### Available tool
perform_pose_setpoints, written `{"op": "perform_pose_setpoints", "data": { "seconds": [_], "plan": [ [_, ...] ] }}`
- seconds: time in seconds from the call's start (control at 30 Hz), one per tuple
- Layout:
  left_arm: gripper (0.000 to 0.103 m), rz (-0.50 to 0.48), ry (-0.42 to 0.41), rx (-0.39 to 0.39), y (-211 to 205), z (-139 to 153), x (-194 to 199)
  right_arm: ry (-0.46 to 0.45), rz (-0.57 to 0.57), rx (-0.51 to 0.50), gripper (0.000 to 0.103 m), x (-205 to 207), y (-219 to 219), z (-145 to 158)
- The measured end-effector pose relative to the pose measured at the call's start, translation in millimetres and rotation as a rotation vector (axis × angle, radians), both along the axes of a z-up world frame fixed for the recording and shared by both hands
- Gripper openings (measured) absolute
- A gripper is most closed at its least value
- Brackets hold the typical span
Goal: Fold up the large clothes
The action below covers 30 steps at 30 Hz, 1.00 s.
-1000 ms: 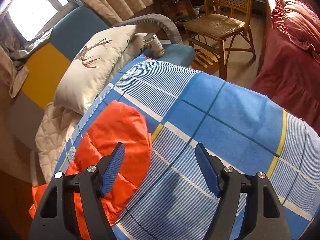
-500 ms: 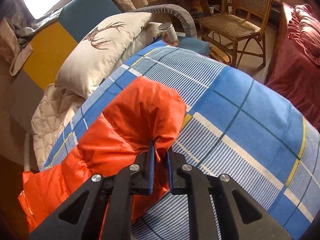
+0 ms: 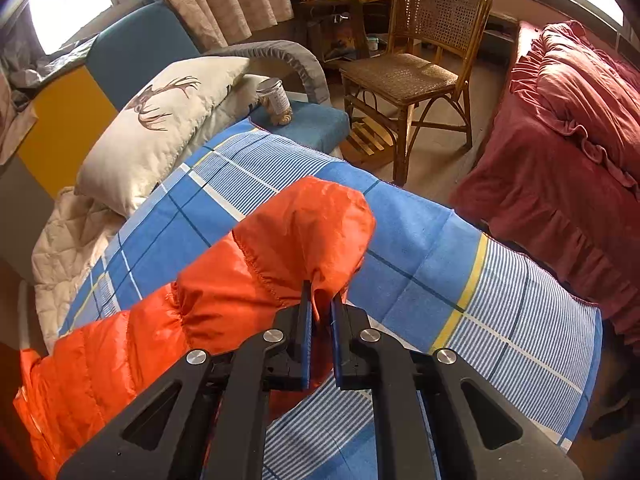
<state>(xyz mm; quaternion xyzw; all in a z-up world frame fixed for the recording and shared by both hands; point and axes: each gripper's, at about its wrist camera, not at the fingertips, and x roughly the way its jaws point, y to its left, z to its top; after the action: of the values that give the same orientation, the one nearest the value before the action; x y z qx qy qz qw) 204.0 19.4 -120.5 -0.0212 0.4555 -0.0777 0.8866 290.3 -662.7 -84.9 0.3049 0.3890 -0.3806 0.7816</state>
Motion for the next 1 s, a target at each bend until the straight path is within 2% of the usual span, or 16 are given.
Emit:
{"op": "perform_pose_setpoints", "data": {
  "seconds": [0.2,0.4,0.7,1.0],
  "plan": [
    [0.084,0.031,0.001,-0.032,13.0,10.5,0.1,-0.039,0.059,-0.047,0.008,10.5,27.3,25.4],
    [0.084,0.073,-0.033,-0.047,31.7,20.6,5.4,-0.105,0.181,-0.078,0.008,40.2,74.2,61.0],
    [0.084,0.063,-0.087,-0.040,42.2,33.4,10.4,-0.183,0.454,-0.087,0.008,100.4,191.4,95.5],
    [0.084,0.072,-0.084,-0.072,52.2,29.6,15.5,-0.185,0.706,-0.061,0.008,141.1,327.1,90.2]
  ]
}}
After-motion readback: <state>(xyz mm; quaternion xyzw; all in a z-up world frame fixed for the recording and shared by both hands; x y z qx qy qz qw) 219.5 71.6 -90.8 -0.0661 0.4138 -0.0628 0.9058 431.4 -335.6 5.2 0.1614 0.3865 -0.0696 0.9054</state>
